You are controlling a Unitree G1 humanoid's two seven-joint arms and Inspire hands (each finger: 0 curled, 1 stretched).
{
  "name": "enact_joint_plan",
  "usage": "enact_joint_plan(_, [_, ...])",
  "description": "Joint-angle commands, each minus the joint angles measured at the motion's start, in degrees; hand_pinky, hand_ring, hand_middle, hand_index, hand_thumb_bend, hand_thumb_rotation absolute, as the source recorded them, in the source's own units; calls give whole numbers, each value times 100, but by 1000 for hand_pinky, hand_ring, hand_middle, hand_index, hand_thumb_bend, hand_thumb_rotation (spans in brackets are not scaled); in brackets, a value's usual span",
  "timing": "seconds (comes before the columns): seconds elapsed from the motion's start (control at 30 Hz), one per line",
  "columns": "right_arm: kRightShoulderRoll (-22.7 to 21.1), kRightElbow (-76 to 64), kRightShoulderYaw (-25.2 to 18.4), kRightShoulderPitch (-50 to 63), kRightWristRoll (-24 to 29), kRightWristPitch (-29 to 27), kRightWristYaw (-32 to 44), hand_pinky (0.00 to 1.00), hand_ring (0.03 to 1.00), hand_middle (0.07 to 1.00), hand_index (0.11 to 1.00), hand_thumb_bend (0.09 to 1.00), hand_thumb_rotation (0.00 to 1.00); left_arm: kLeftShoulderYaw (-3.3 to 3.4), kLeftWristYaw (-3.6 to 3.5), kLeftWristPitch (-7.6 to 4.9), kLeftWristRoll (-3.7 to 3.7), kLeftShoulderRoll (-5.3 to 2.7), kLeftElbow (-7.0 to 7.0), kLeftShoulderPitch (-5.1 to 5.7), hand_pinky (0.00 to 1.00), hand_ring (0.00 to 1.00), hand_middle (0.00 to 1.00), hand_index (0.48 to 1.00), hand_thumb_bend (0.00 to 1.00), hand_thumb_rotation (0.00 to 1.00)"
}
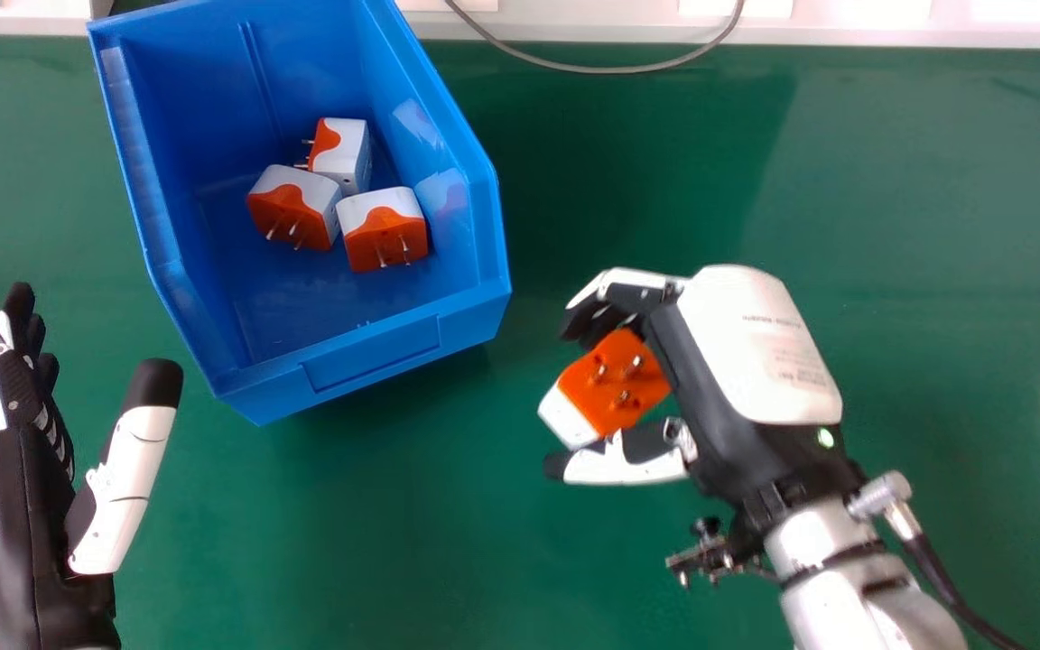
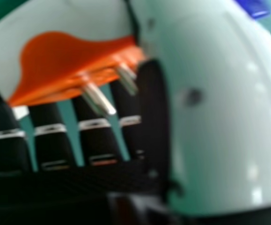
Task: Pick all objects and put in blue box
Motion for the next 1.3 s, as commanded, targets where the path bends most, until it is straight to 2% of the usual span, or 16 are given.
enact_joint_plan(0.0, [-70,-351,-34,33,91,-295,93,340,428,485,556,488,0,20,38,-25,67,37,-91,-10,1000,1000,1000,1000,861,752])
enact_joint_plan(0.07, [-105,-467,-41,66,133,-452,185,343,431,484,554,489,0,20,41,-27,92,31,-101,-5,1000,1000,1000,1000,861,752])
enact_joint_plan(0.2, [36,-607,43,-249,345,-852,404,347,426,478,543,490,0,28,44,4,143,65,-40,-75,1000,1000,1000,1000,857,752])
enact_joint_plan(0.3, [240,-545,93,-567,376,-987,460,345,419,468,540,489,0,27,49,22,165,75,-23,-98,1000,1000,1000,1000,854,751])
enact_joint_plan(0.4, [544,-284,139,-987,345,-1058,341,336,414,461,540,488,0,23,77,55,220,82,-14,-123,1000,1000,1000,1000,850,751])
enact_joint_plan(0.53, [976,258,205,-1592,224,-1110,135,333,420,463,544,488,0,22,84,105,238,82,-16,-155,1000,1000,1000,1000,842,750])
enact_joint_plan(0.83, [1746,1938,318,-3163,37,-942,-118,349,428,461,544,490,0,25,117,151,302,102,24,-207,1000,1000,1000,1000,820,748])
enact_joint_plan(1.03, [2170,3046,409,-4067,-48,-773,-376,340,432,471,548,489,0,6,103,163,281,118,25,-216,1000,1000,1000,1000,809,746])
enact_joint_plan(1.13, [2356,3592,412,-4456,-27,-674,-418,404,466,484,487,493,0,-3,102,164,295,123,5,-205,998,1000,1000,1000,801,744])
enact_joint_plan(1.23, [2529,4219,404,-4899,-14,-576,-491,400,479,505,484,492,0,-14,96,164,288,118,-13,-193,998,1000,1000,1000,799,744])
enact_joint_plan(1.27, [2565,4376,404,-5008,-15,-561,-523,432,480,500,464,499,0,-17,96,163,286,117,-18,-190,998,1000,1000,1000,797,744])
